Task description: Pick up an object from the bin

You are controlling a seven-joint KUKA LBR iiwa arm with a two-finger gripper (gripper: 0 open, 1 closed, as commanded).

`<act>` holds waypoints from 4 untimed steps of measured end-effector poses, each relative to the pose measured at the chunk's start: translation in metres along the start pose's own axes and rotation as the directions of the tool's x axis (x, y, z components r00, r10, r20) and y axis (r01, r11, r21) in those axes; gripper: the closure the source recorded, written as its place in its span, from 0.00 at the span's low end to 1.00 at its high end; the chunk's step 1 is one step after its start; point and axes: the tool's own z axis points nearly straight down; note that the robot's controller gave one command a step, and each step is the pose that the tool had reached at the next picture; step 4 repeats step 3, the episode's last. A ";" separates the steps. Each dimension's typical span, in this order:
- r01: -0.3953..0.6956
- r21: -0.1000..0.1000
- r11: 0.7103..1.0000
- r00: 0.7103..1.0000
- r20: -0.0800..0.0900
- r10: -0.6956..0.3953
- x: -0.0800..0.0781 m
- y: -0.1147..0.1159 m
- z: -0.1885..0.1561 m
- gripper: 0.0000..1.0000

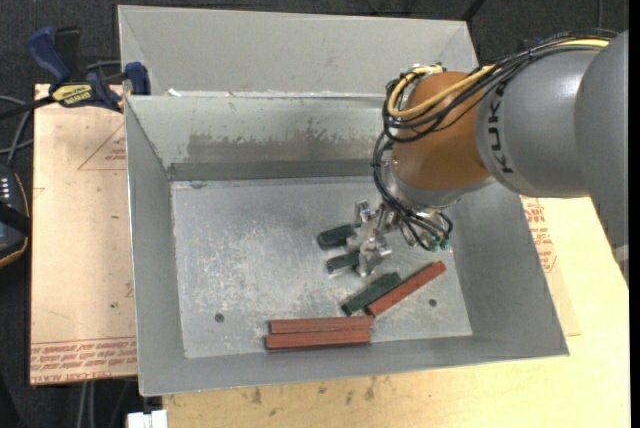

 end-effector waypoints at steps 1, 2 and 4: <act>0.001 -0.001 1.000 1.000 0.001 -0.001 0.001 0.000 -0.003 1.00; 0.001 -0.002 1.000 1.000 0.005 -0.001 0.001 0.001 -0.013 1.00; 0.001 -0.003 1.000 1.000 0.007 -0.001 0.000 0.001 -0.024 1.00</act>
Offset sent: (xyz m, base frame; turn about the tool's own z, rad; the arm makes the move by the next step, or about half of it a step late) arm -0.0001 0.0001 0.0453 0.0000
